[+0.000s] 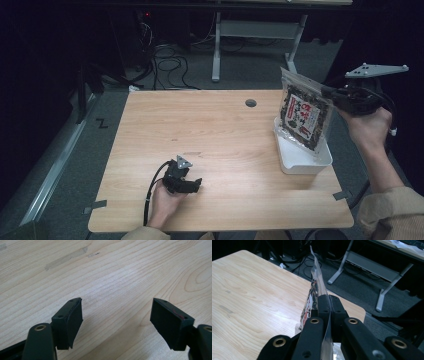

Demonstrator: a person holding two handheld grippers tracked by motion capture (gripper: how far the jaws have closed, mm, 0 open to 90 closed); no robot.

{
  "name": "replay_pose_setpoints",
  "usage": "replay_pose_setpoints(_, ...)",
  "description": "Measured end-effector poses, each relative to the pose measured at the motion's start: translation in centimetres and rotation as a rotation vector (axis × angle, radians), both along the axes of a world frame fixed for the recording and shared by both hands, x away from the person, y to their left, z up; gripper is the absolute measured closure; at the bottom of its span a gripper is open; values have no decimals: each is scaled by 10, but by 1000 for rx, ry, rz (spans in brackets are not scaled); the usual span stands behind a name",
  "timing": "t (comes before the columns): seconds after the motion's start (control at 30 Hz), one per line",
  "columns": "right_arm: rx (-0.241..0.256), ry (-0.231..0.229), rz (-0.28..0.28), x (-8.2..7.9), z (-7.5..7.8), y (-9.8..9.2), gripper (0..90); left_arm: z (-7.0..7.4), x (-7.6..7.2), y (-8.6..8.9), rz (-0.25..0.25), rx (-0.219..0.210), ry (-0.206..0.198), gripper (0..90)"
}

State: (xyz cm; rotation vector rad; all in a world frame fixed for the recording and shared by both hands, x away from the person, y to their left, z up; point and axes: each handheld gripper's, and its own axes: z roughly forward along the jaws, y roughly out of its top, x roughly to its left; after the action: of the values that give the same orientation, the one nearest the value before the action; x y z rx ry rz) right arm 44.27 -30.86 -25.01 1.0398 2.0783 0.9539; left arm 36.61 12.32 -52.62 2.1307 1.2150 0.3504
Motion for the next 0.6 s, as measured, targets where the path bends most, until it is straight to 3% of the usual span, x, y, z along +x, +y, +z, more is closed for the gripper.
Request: replay_pose_setpoints(0.6,0,-8,-48,2,-12,-24,900,0,-1,-3,-9,17,-9,267)
